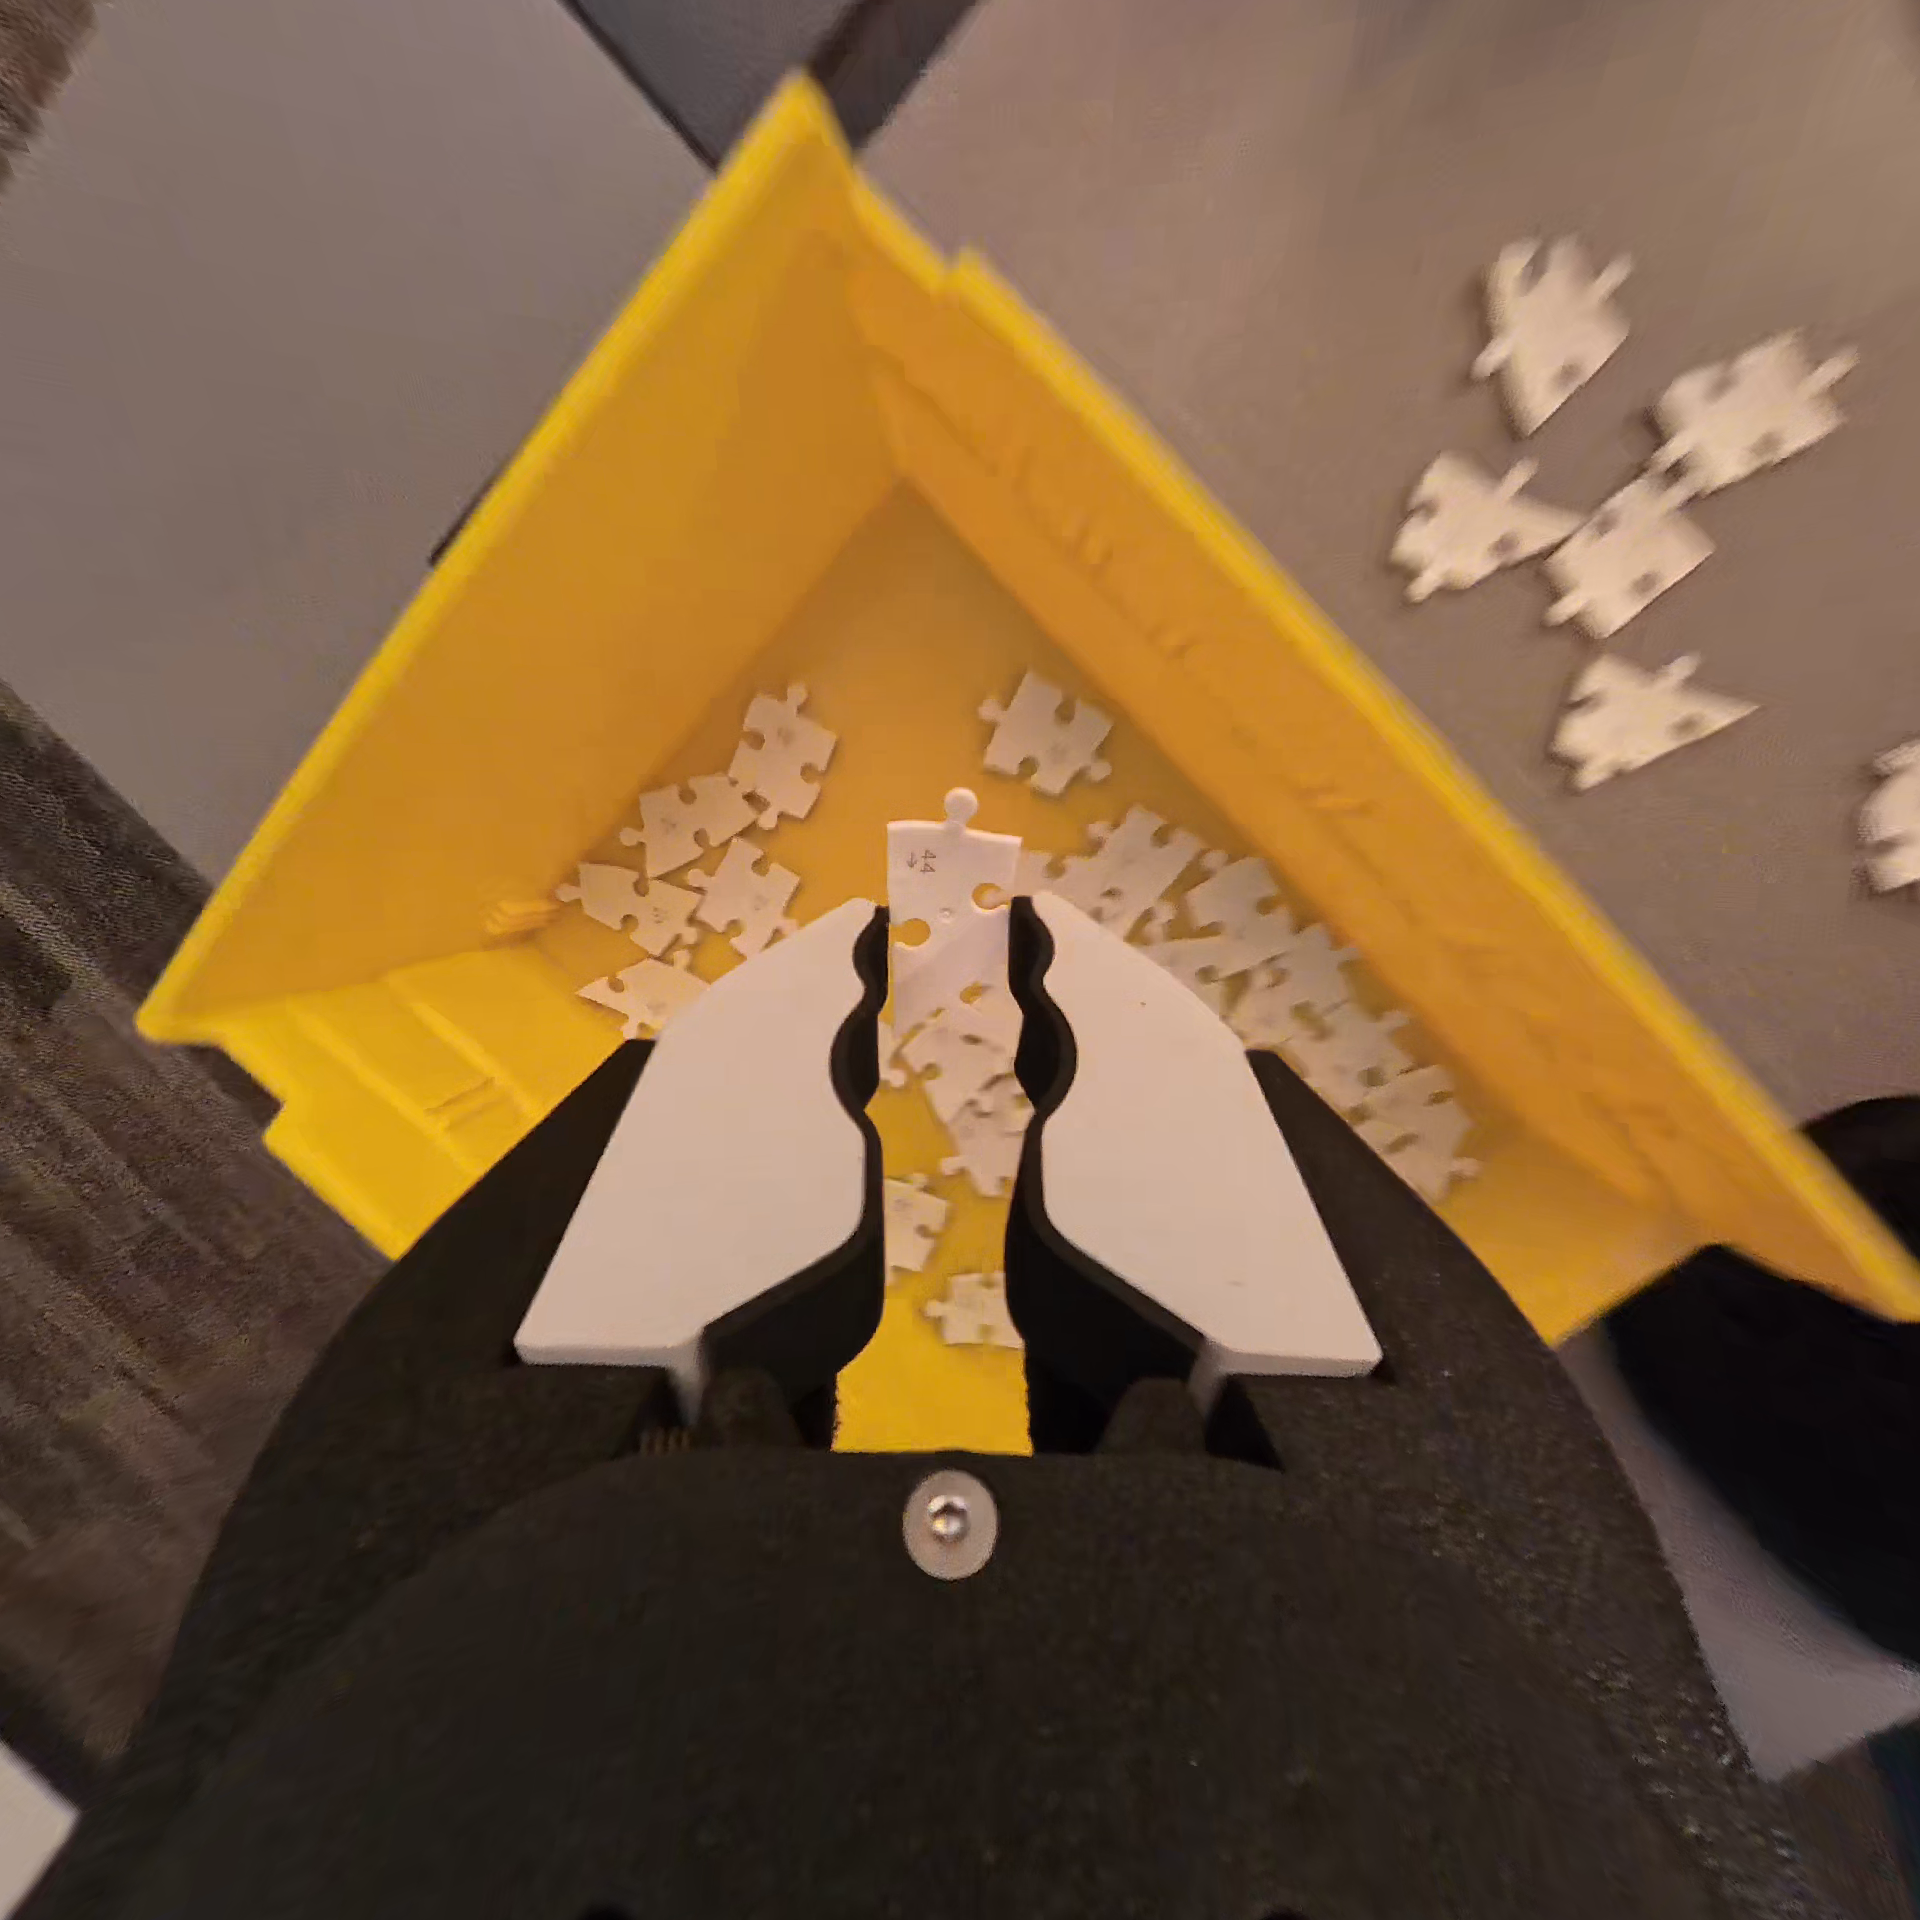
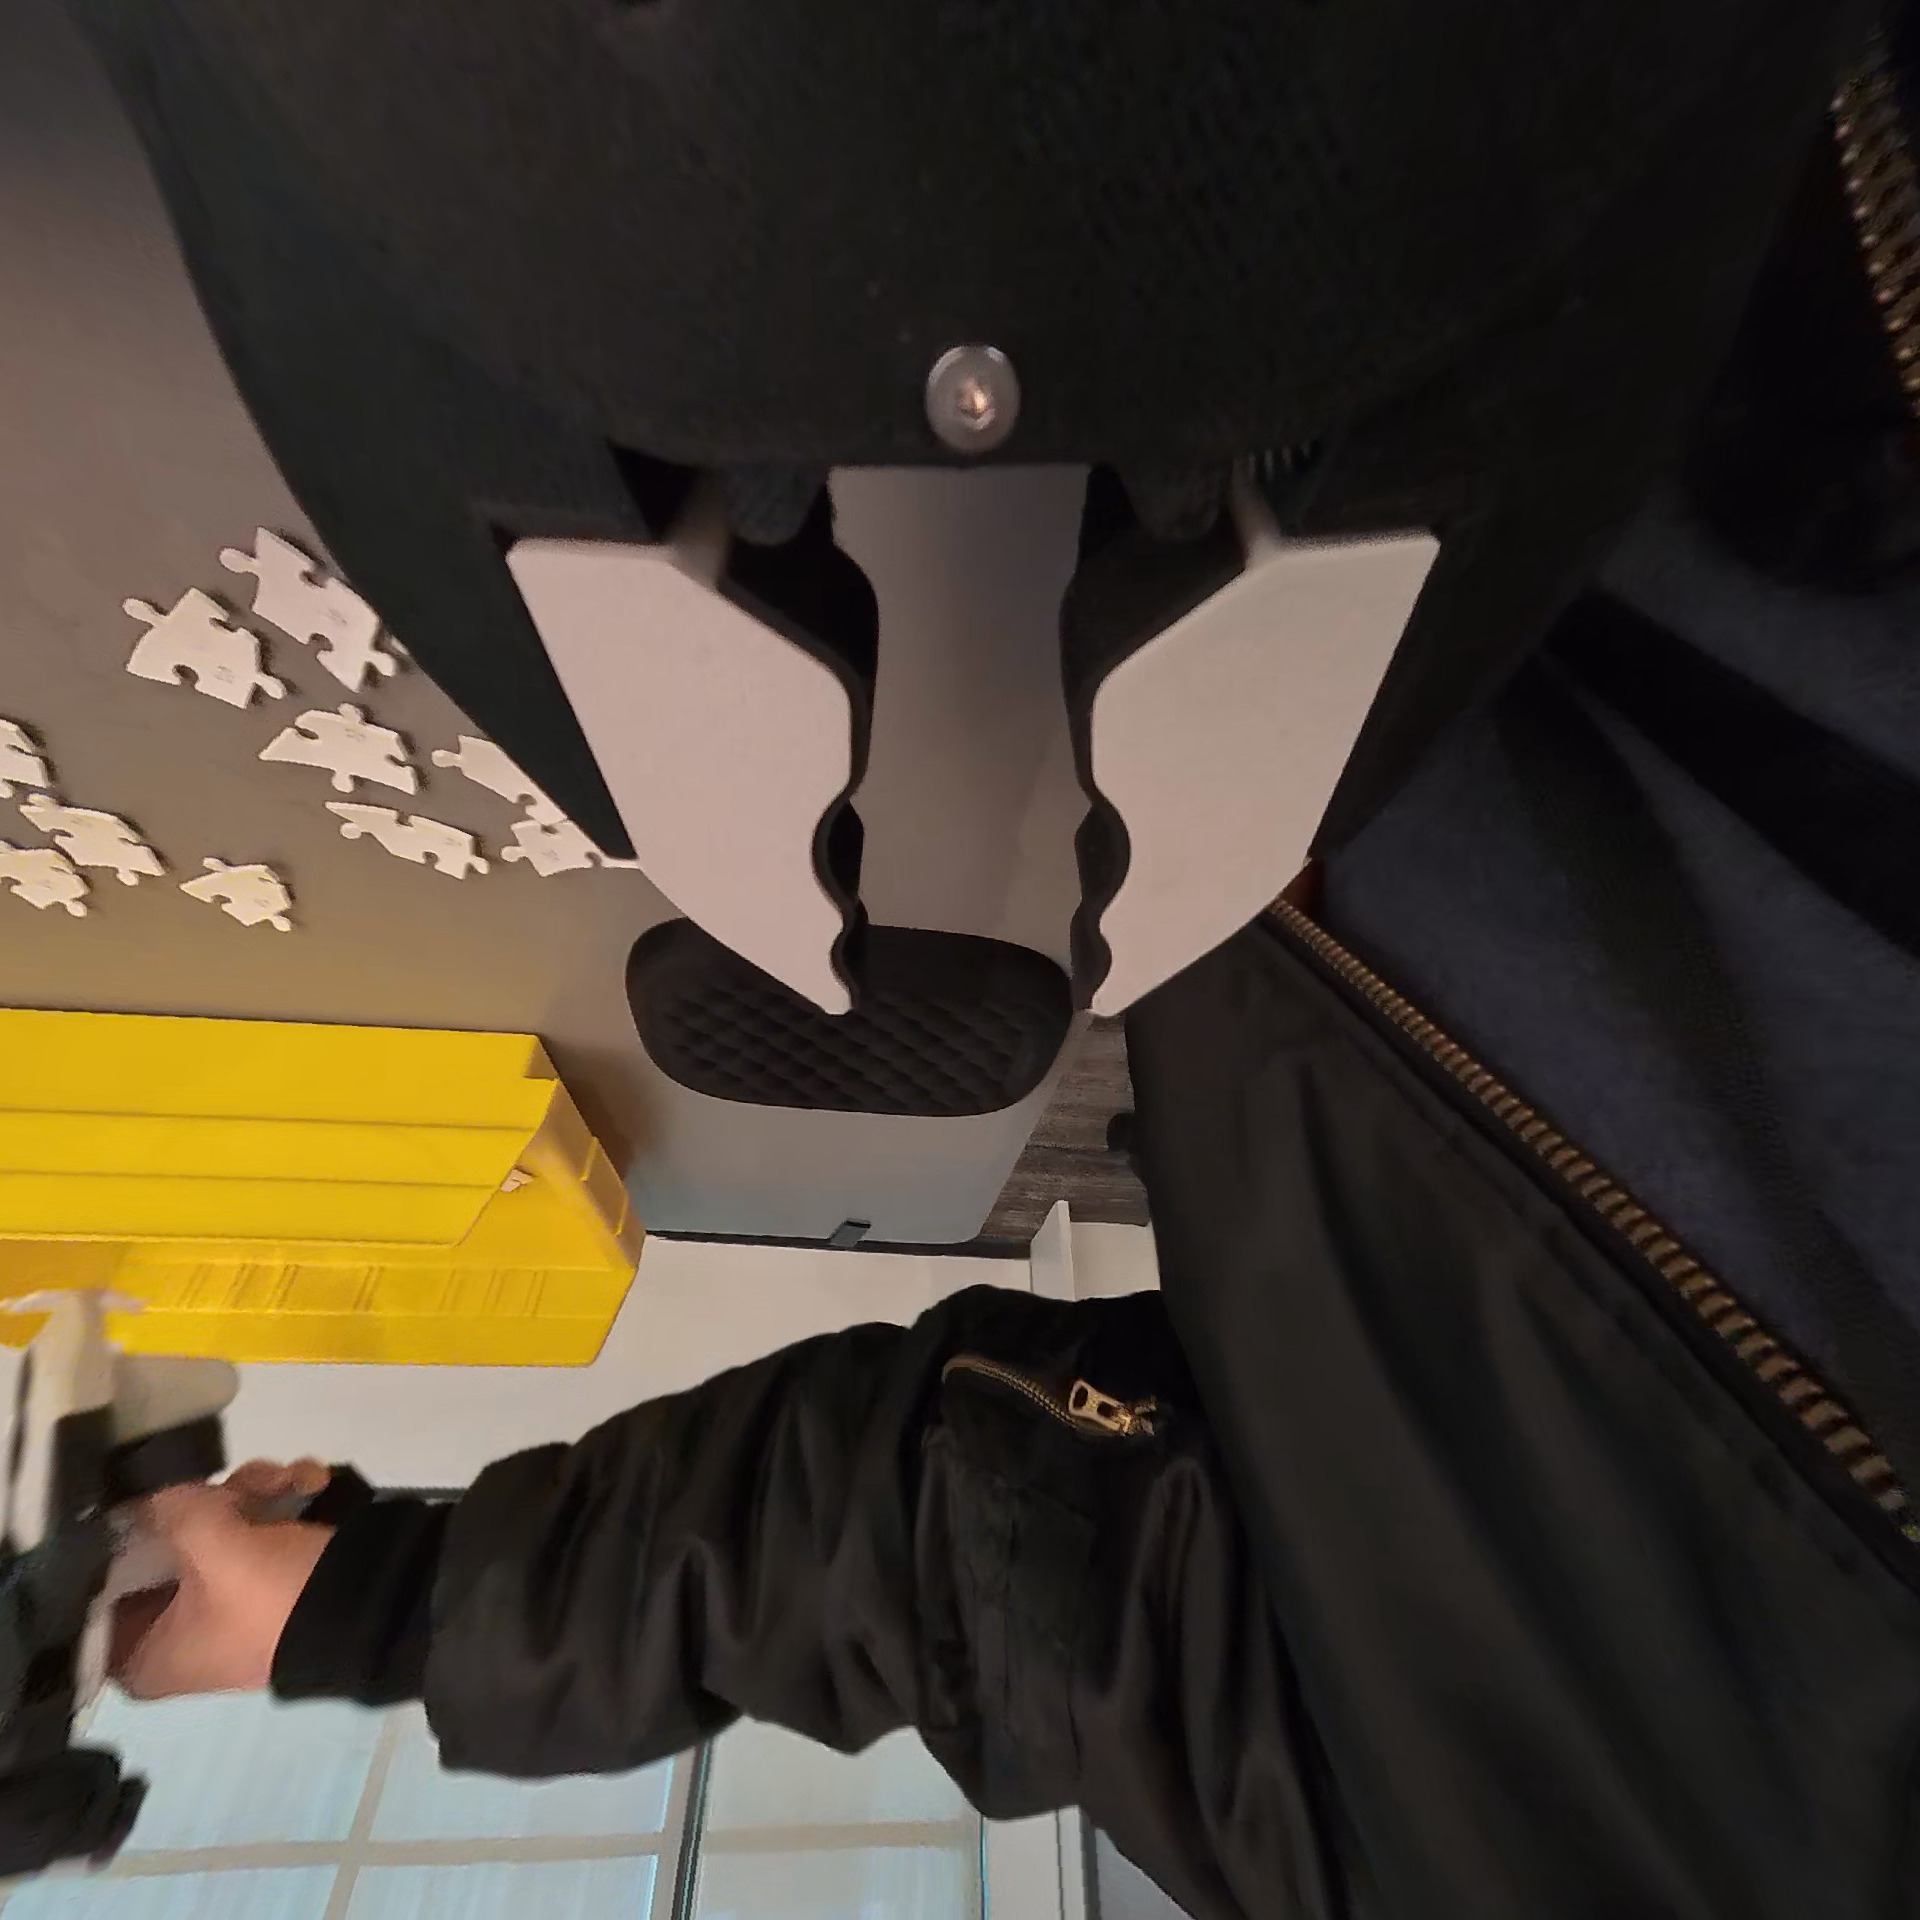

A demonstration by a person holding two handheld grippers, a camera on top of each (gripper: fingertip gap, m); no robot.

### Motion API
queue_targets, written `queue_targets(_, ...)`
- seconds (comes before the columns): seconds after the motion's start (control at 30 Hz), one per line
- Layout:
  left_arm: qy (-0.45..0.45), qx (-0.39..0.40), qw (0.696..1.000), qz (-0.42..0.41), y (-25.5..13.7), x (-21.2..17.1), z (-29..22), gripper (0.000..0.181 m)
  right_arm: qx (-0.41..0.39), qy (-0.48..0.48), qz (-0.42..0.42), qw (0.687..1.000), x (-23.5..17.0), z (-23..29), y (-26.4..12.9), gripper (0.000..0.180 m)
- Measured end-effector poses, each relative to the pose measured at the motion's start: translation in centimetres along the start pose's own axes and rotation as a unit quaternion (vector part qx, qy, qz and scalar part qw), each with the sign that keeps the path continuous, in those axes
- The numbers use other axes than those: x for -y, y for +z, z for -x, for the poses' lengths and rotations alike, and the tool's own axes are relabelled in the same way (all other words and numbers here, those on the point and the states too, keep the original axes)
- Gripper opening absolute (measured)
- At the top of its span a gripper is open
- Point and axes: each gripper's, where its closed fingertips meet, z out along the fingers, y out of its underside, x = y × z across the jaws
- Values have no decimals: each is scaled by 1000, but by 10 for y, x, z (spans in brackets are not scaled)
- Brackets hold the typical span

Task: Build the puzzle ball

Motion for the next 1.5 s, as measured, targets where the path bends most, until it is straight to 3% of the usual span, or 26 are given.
queue_targets(0.2, -79, -23, 996, -28, -41, 56, -103, 22, 20, -14, -1, 1000, 4, 14, 5, 39)
queue_targets(0.4, -145, -57, 988, -9, 7, 90, -177, 22, 18, -38, 2, 999, 7, 21, 6, 39)
queue_targets(0.6, -245, -86, 965, 36, 77, 102, -196, 22, 18, -55, 5, 998, 10, 25, 6, 39)
queue_targets(0.83, -299, -74, 948, 75, 108, 103, -198, 22, 20, -82, -2, 996, 19, 34, 3, 39)
queue_targets(1.13, -341, -70, 934, 79, 126, 99, -193, 28, 23, -96, -13, 995, 26, 41, -1, 39)
queue_targets(1.23, -345, -89, 931, 75, 124, 100, -197, 38, 23, -96, -14, 995, 27, 42, -2, 39)
queue_targets(1.5, -342, -120, 929, 76, 117, 91, -203, 38, 21, -99, -13, 995, 27, 42, -2, 39)
